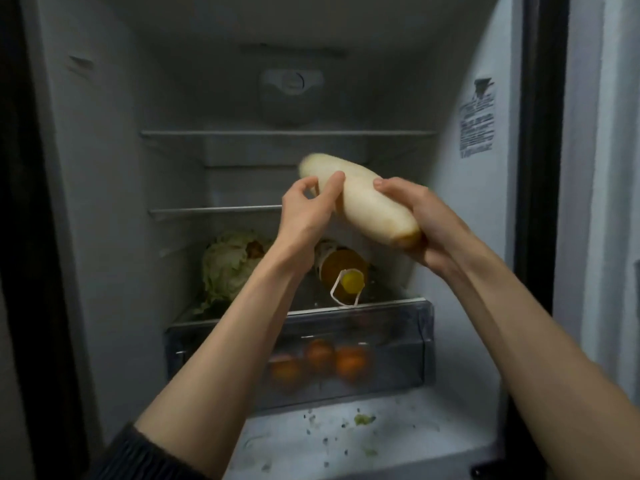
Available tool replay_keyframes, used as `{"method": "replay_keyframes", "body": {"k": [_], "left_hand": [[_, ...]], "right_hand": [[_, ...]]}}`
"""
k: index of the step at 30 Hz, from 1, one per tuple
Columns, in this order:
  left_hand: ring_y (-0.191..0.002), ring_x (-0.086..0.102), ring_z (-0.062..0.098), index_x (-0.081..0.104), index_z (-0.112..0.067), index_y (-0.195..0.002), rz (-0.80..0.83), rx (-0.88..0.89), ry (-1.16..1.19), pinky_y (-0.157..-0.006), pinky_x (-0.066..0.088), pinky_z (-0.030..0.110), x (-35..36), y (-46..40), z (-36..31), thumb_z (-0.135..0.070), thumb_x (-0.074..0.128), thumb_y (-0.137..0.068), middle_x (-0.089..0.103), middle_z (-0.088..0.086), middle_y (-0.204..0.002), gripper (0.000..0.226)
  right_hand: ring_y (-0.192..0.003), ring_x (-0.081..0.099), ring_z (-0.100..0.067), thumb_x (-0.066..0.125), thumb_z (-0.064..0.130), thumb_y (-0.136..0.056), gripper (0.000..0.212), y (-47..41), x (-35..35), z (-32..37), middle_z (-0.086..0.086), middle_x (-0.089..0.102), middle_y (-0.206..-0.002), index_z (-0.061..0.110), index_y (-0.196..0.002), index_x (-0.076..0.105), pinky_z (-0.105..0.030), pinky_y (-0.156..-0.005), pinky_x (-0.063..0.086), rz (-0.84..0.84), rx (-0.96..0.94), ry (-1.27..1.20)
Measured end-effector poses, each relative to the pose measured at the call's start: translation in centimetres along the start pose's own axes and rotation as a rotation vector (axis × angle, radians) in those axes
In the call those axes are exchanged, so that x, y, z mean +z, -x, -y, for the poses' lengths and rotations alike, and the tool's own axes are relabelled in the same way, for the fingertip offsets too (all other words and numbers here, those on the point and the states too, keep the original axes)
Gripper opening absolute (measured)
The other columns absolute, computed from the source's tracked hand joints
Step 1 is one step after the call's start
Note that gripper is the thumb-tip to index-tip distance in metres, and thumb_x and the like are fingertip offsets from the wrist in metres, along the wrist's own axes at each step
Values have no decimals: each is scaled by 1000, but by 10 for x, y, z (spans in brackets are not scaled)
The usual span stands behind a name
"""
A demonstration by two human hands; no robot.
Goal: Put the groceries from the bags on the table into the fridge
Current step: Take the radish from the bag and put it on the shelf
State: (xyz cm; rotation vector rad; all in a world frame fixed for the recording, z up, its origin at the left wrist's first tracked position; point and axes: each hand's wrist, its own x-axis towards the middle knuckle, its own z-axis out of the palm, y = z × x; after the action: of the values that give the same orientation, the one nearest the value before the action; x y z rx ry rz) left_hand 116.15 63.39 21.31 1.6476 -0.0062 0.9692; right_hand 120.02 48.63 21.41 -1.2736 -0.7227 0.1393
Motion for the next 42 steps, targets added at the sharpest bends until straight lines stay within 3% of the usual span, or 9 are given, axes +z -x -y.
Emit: {"method": "replay_keyframes", "body": {"k": [5, 14, 19, 25, 28, 31, 35, 39, 42], "left_hand": [[-106, 57, 18, 49, -8, -131, 34, -32, 14, -79, 52, 24, 10, -38, 2, -43, 56, -89, 57, 9, -122, 55], [-107, 56, 17, 52, -2, -125, -19, -34, 48, -86, 55, 34, 22, -73, 11, -36, 51, -94, 55, 8, -116, 46], [-107, 56, 15, 42, -12, -131, 128, 8, -149, -78, 51, 29, 23, -86, 11, -70, 45, -80, 53, 6, -126, 78], [-105, 57, 17, 49, -15, -126, 139, 61, -380, -77, 43, 29, 17, -101, 12, -89, 35, -55, 58, 5, -121, 104], [-106, 58, 17, 50, -11, -125, 127, 97, -409, -91, 46, 32, 17, -108, 15, -83, 35, -65, 58, 7, -120, 95], [-105, 55, 15, 52, -9, -126, 182, 143, -520, -92, 42, 30, 16, -114, 18, -63, 35, -90, 57, 2, -114, 68], [-112, 54, 23, 61, -19, -118, 214, 191, -702, -106, 30, 54, 19, -121, 30, -69, 31, -81, 64, 4, -113, 69], [-122, 46, 24, 53, -22, -127, 97, 267, -870, -109, 15, 53, 21, -121, 27, -53, 33, -95, 59, 2, -124, 48], [-120, 48, 24, 54, -21, -125, 123, 293, -862, -109, 20, 55, 22, -124, 25, -52, 35, -95, 60, 2, -123, 47]], "right_hand": [[-96, 67, -27, 66, 39, -79, 35, -38, -5, 11, -14, 65, -106, 16, -106, 64, -40, -77, 58, -21, -10, 39], [-78, 65, -22, 65, 37, -80, 20, -85, -5, 25, -7, 65, -83, 18, -88, 64, -37, -66, 59, -52, -25, 56], [-88, 64, -22, 65, 42, -81, 36, -100, 4, 19, -6, 64, -95, 15, -104, 63, -43, -73, 59, -141, -84, 30], [-104, 57, -23, 42, 58, -89, 36, -109, 1, 1, -3, 59, -108, 28, -92, 61, -43, -85, 54, -73, -253, 221], [-108, 57, -26, 43, 44, -94, 35, -111, -4, -4, -10, 60, -113, 18, -104, 64, -44, -86, 55, -2, -282, 215], [-110, 55, -24, 37, 49, -96, 41, -117, -10, -12, -4, 60, -114, 23, -114, 62, -44, -96, 48, -84, -360, 453], [-120, 49, -23, 34, 50, -96, 50, -124, -12, -22, -4, 56, -127, 20, -134, 49, -42, -102, 42, -204, -423, 659], [-97, 55, -16, 33, 49, -96, 41, -128, -10, -28, 0, 57, -106, 20, -119, 51, -23, -71, 46, -254, -468, 679], [-99, 52, -14, 37, 48, -95, 40, -130, -17, -32, 2, 53, -104, 19, -120, 52, -17, -69, 41, -219, -457, 620]]}}
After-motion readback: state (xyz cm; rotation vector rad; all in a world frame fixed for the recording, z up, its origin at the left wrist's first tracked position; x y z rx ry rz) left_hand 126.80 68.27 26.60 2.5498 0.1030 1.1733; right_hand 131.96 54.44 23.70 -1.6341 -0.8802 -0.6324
